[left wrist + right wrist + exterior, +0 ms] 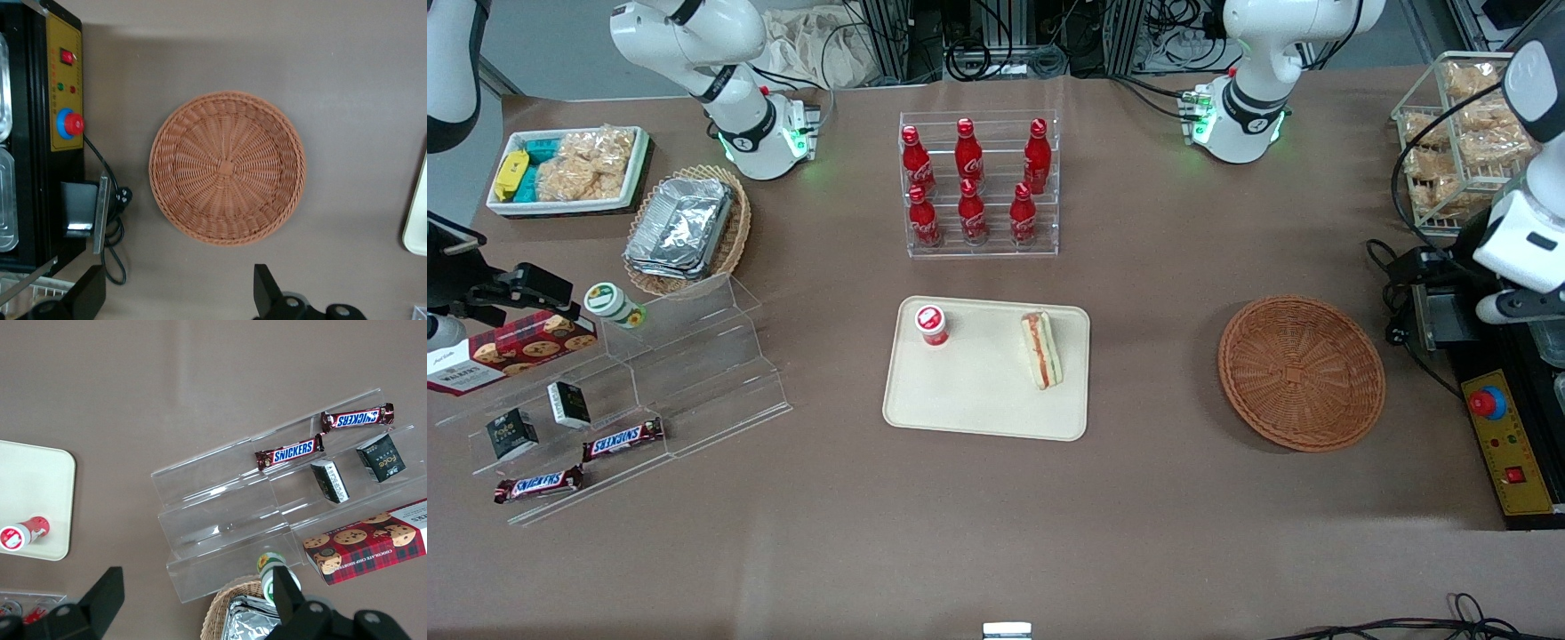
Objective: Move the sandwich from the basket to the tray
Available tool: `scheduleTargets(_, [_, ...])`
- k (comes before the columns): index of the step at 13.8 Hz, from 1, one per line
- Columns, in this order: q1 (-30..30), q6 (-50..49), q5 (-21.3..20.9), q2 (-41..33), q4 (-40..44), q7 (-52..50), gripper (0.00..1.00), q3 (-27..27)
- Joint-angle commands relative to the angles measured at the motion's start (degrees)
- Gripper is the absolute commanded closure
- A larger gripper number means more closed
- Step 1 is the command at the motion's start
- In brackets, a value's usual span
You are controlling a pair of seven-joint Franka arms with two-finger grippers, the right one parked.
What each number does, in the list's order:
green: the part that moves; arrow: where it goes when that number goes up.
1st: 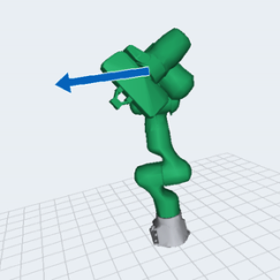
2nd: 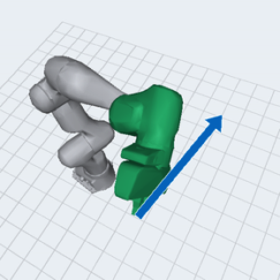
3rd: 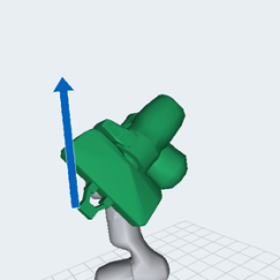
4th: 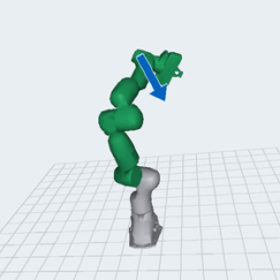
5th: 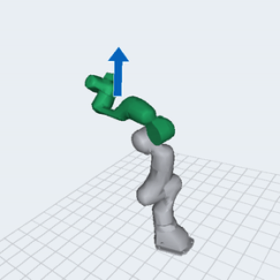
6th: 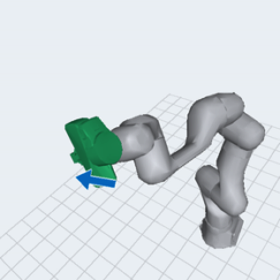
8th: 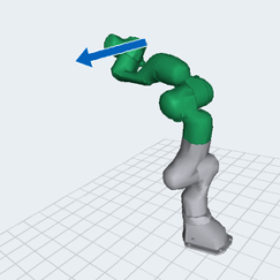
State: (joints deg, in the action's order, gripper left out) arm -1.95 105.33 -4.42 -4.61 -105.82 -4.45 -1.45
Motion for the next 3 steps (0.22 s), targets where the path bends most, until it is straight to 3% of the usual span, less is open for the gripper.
scheduleTargets(1, [-2.27, 3.13, 2.04, -5.85, -6.6, 0.67, 0.0, -1.8])
scheduleTargets(3, [-1.66, 2.77, 2.13, -5.33, -5.2, -0.55, 0.0, -1.89])
